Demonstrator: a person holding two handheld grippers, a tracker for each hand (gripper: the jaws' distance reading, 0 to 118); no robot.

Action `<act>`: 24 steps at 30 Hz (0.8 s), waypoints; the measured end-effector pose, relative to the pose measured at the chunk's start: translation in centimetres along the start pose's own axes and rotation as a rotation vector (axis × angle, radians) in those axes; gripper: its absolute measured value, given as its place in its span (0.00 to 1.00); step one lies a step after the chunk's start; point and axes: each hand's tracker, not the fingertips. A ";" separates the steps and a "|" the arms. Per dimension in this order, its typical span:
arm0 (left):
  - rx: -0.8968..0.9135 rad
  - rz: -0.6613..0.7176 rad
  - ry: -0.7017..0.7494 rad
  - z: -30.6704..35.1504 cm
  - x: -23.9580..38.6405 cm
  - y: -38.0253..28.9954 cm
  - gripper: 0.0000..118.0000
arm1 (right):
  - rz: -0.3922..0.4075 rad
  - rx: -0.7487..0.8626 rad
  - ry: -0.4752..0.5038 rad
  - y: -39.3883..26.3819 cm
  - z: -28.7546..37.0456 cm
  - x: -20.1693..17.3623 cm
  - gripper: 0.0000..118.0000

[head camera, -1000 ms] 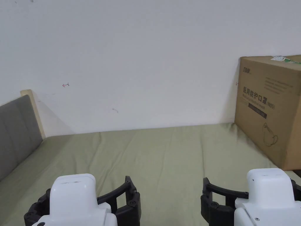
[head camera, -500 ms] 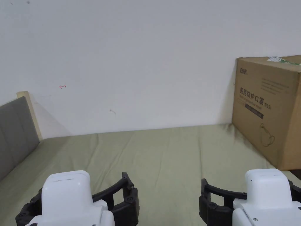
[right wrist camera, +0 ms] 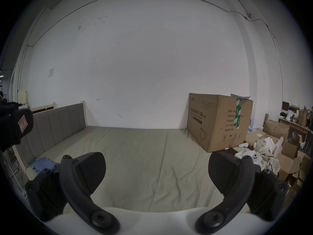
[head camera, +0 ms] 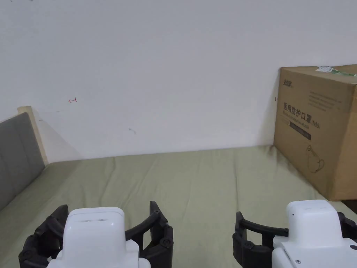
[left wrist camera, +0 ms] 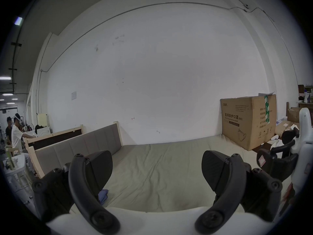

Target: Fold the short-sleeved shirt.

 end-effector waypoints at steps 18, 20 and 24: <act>-0.132 0.104 -0.083 -1.3 -1.3 -0.5 0.94 | 0.000 -0.006 0.000 -0.3 -0.4 0.3 1.00; -0.126 0.118 -0.102 -1.2 -1.4 -0.6 0.94 | -0.003 -0.008 0.003 -0.3 -0.5 0.2 1.00; -0.125 0.117 -0.113 -1.1 -1.4 -0.5 0.94 | 0.006 -0.009 -0.003 -0.4 -0.5 0.2 1.00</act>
